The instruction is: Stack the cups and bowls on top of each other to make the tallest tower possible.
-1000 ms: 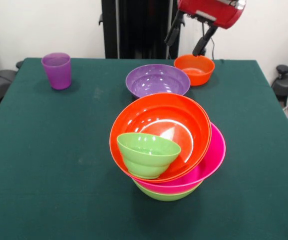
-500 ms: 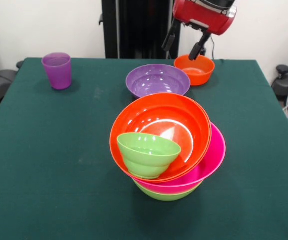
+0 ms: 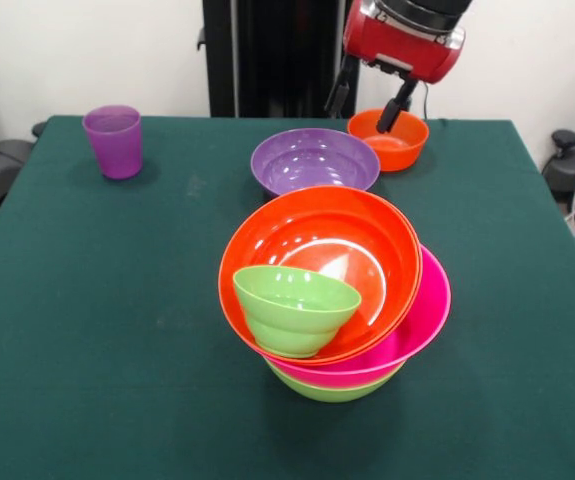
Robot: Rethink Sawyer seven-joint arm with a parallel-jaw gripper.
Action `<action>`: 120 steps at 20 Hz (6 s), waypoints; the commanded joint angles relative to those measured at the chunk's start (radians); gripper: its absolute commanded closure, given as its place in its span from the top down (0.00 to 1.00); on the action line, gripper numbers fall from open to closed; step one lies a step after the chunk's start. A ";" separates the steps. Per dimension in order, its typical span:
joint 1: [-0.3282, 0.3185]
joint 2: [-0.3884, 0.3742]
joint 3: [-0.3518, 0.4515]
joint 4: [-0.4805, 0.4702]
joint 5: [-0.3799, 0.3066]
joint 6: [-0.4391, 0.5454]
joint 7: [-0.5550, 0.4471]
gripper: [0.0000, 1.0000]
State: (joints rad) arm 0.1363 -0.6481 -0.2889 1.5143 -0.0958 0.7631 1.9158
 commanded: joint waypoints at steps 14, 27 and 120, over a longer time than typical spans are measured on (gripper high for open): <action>0.009 0.149 0.138 0.112 0.116 -0.345 0.235 1.00; 0.055 0.157 0.077 0.166 0.172 -0.386 0.295 1.00; -0.041 0.240 0.141 0.372 0.134 -0.813 0.255 0.00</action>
State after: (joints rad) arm 0.0858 -0.4491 -0.1964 1.8564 0.0780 0.0035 2.0463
